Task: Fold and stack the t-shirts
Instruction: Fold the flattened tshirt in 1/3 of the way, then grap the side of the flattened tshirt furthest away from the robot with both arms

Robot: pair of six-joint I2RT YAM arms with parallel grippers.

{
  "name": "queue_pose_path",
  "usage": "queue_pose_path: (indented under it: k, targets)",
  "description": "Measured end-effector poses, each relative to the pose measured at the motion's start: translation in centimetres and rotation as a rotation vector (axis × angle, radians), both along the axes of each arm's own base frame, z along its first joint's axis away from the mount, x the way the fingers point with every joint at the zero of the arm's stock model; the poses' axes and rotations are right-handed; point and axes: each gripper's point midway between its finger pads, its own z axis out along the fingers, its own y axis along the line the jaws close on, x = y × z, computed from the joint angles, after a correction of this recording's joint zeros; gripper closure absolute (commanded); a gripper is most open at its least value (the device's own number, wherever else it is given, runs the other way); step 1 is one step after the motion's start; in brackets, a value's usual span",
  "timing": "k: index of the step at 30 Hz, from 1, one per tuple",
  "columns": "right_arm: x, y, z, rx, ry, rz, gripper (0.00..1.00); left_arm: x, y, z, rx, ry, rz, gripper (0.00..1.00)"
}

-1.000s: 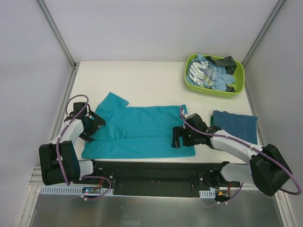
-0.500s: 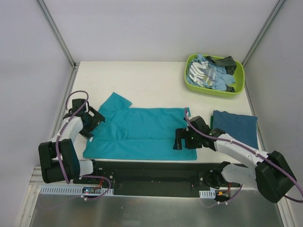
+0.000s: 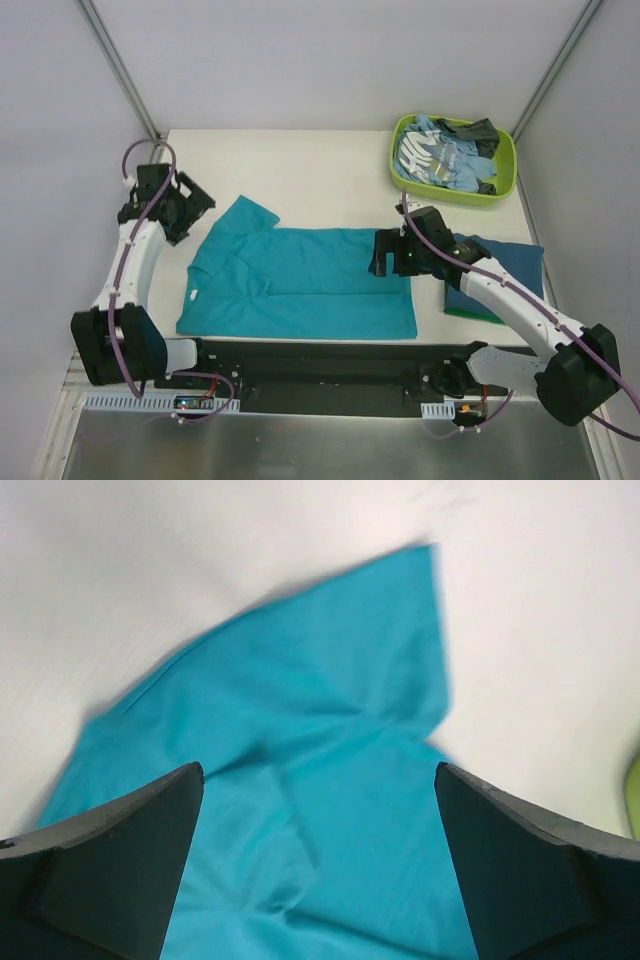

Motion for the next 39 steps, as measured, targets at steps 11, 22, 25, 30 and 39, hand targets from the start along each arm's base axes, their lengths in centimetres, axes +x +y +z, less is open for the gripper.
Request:
queue_pose_path:
  k: [11,22,25,30,39]
  targets:
    - [4.1,-4.1,-1.8,-0.065,0.019,-0.135,0.04,18.5,-6.1,0.0,0.248,-0.020,-0.419,0.04]
    - [4.8,-5.3,-3.0,-0.065,0.049,-0.145,0.04,21.5,-8.1,-9.8,0.396,0.243,-0.611,0.25]
    - [4.8,-5.4,-3.3,-0.066,0.055,-0.144,0.04,20.7,-7.6,-10.4,0.409,0.286,-0.614,0.37]
    - [4.5,-5.8,-4.1,-0.070,0.067,-0.145,0.04,20.2,-7.3,-10.7,0.408,0.309,-0.612,0.53]
    - [4.5,-6.1,-4.4,-0.073,0.074,-0.154,0.04,18.7,-6.4,-12.4,0.416,0.379,-0.582,0.82]
